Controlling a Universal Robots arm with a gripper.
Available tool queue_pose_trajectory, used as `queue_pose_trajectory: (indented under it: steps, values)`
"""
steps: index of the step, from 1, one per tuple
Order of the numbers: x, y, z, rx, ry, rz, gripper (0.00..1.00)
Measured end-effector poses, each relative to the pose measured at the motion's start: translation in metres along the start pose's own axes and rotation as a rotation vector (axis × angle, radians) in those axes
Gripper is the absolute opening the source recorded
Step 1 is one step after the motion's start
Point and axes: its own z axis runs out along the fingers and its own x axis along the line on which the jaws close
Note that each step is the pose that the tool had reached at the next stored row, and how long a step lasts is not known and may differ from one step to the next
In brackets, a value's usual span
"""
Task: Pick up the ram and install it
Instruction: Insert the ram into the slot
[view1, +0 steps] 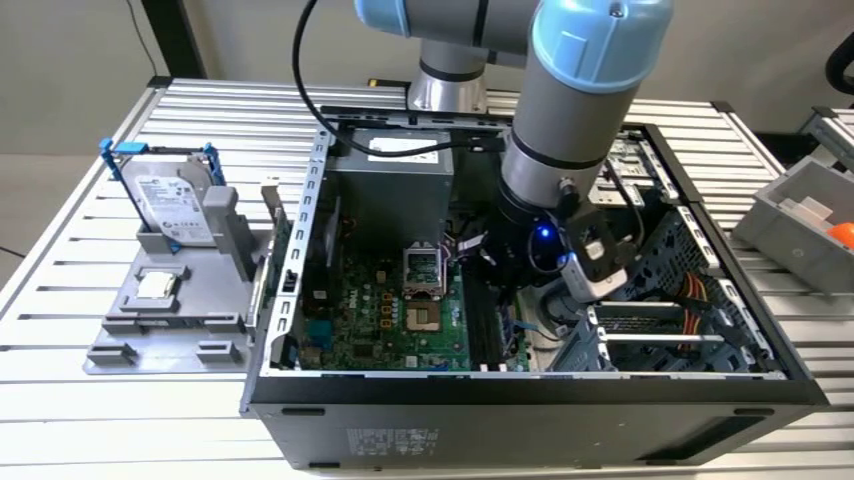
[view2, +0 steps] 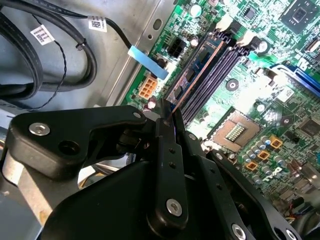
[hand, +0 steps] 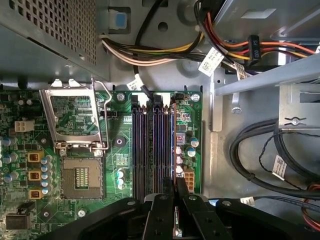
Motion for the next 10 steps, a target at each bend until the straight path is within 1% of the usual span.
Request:
queue_pose_trajectory:
  steps: [4,6,8,10]
  values:
    - [0.0007,-0.0005,0.0006,-0.0003,0.0004,0.000,0.00]
    - [0.0017,-0.0027,0.0005,-0.0001,0.0004,0.000,0.00]
    - [0.0020,-0.0034,0.0008,-0.0003,0.0003,0.000,0.00]
    - [0.0040,-0.0035,0.0009,0.0001,0.0005,0.000,0.00]
